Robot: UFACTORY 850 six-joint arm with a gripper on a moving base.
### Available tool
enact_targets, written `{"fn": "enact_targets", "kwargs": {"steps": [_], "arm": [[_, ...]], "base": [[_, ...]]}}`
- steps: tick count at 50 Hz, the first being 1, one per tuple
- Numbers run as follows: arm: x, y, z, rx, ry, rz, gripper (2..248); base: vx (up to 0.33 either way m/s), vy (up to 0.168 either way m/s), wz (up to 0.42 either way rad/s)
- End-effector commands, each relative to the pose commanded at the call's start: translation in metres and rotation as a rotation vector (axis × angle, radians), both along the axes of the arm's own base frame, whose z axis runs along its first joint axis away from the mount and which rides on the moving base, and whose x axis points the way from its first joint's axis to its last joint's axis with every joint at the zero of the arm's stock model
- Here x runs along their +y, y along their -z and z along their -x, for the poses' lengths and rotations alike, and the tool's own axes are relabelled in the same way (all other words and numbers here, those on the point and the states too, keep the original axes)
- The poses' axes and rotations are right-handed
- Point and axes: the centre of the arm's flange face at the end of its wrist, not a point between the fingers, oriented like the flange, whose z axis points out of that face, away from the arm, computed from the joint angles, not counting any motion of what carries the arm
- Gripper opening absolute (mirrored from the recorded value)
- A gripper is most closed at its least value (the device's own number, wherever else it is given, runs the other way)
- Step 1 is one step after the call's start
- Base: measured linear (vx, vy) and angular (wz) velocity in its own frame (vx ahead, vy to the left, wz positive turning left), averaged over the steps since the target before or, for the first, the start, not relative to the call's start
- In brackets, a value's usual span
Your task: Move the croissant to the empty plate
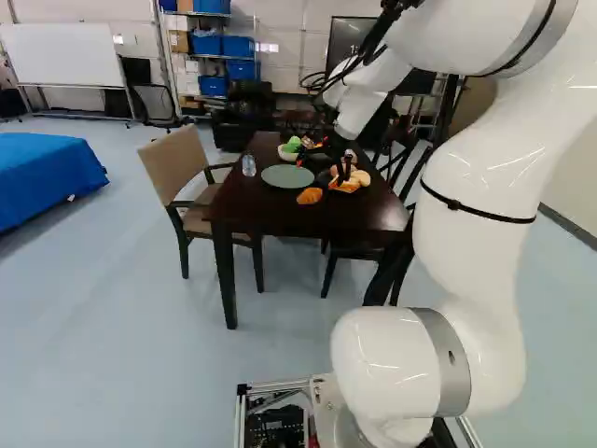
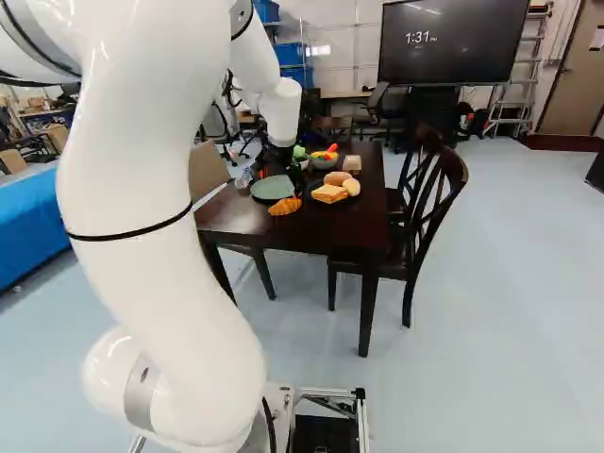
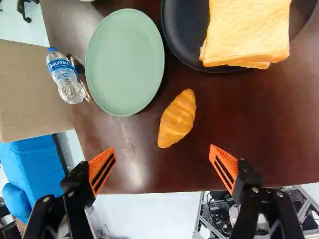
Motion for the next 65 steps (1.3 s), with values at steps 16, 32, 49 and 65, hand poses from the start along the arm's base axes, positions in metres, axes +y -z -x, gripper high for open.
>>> {"fn": "enact_targets", "kwargs": {"steps": [16,32,49,65], "arm": [[0.0000,0.0000,0.0000,0.000,0.000,0.000,247],[0.0000,0.0000,0.0000,0.000,0.000,0.000,247],[0.0000,0.0000,0.0000,0.010,0.036,-0.016,247],[0.0000,0.0000,0.0000,0.048,0.178,-0.077,247]], "base": [[0.000,0.000,0.000],[0.000,0.000,0.000],[0.000,0.000,0.000],[0.000,0.000,0.000]]}}
